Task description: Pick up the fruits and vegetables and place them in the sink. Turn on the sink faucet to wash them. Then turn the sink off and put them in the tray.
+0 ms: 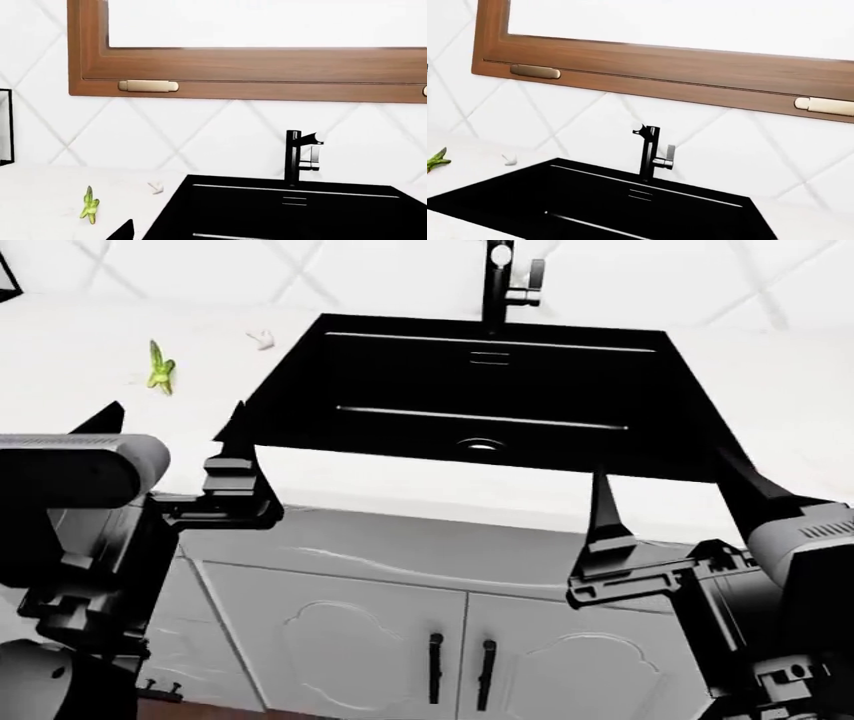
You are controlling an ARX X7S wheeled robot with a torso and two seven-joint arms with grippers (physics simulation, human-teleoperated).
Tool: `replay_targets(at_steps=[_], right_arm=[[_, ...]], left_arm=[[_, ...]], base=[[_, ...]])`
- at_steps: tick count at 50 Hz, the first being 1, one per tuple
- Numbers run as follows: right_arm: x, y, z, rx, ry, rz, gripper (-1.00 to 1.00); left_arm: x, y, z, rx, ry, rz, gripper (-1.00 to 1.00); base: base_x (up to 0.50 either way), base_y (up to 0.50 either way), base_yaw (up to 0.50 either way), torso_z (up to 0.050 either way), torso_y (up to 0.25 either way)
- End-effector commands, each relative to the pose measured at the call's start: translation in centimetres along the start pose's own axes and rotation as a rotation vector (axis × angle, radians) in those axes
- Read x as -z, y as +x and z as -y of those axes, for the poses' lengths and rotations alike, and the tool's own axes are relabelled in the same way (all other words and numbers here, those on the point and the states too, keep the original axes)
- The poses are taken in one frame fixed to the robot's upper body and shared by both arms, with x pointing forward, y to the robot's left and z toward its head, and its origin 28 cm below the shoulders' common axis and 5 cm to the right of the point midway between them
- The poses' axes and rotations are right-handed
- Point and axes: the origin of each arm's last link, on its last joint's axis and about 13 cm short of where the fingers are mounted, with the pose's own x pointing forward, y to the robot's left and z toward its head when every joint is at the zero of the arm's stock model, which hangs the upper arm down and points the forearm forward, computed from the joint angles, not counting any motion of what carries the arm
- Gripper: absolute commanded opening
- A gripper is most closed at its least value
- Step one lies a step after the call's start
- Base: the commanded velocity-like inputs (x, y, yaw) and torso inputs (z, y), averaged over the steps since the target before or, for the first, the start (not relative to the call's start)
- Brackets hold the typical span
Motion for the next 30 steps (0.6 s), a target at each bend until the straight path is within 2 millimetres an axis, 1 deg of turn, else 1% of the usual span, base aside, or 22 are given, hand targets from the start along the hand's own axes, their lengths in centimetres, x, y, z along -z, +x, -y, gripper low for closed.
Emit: replay_targets(at_steps=[1, 11, 22, 30], right_arm=[[-0.4, 0.3, -0.1, -0.020, 0.001, -0.001, 1.00], [-0.6, 0.8, -0.4, -0.037, 0.000, -0.007, 1.00], [-0.4, 1.4, -0.6, -0.074, 0.009, -0.027, 1.00], [-0.9, 2.0, -0.9, -0.117, -0.024, -0.055, 1.00]], left_arm=[[-0.3, 0.1, 0.0, 0.004, 0.002, -0.008, 1.00], [-0.5, 0.2, 0.1, 0.013, 0.006, -0.007, 1.00], [-0.9, 0.2, 0.0, 0.017, 0.011, -0.004, 1.00], [-1.5, 0.6, 0.0, 0.029, -0.004, -0.023, 1.00]], base=[[0.00, 0.00, 0.50, 0.000, 0.000], [0.01, 0.00, 0.50, 0.000, 0.000], [0.02, 0.52, 0.00, 0.000, 0.000], [0.13, 0.52, 0.00, 0.000, 0.000]])
